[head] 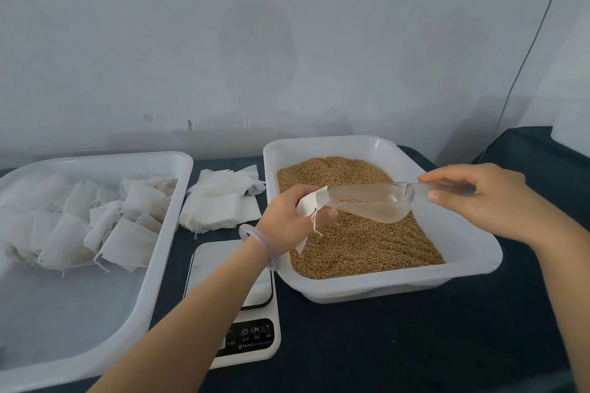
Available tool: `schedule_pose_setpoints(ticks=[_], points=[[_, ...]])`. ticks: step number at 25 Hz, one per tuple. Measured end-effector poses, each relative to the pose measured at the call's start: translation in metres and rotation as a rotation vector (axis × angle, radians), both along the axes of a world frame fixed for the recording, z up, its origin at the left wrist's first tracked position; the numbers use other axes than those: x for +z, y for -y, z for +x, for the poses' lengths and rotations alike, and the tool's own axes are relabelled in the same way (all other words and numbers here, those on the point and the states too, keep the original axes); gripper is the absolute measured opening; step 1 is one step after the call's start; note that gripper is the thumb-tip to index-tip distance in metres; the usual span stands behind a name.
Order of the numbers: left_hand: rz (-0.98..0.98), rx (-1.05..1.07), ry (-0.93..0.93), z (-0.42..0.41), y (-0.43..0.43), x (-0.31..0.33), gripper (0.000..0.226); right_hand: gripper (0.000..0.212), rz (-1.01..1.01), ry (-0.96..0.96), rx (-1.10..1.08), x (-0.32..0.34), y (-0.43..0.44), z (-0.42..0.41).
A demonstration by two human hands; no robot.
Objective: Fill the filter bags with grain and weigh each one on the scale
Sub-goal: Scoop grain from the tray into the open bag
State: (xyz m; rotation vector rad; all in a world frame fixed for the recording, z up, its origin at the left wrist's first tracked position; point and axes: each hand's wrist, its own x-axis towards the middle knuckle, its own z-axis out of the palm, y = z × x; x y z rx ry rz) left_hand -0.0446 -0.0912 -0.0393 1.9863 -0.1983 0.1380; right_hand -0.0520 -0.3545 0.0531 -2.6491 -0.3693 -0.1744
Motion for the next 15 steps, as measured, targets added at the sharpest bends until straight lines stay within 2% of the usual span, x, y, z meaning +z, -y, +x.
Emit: schedule_pose_setpoints(ticks=[3, 7, 10, 15], points=[[0.158, -0.029, 0.060, -0.001, 0.006, -0.002, 0.033, 0.027, -0.037, 0.012, 0.007, 0.001, -0.005, 0.000], [0.465, -0.020, 0.111, 0.001, 0.015, -0.012, 0.064, 0.025, -0.085, 0.011, 0.012, 0.003, -0.002, 0.003], [0.520, -0.071, 0.120, 0.002, 0.015, -0.014, 0.065, 0.025, -0.150, 0.039, 0.014, 0.003, -0.002, 0.005], [0.590, -0.075, -0.061, 0.007, 0.021, -0.007, 0.065, 0.024, -0.356, 0.214, 0.036, -0.003, -0.012, 0.016]])
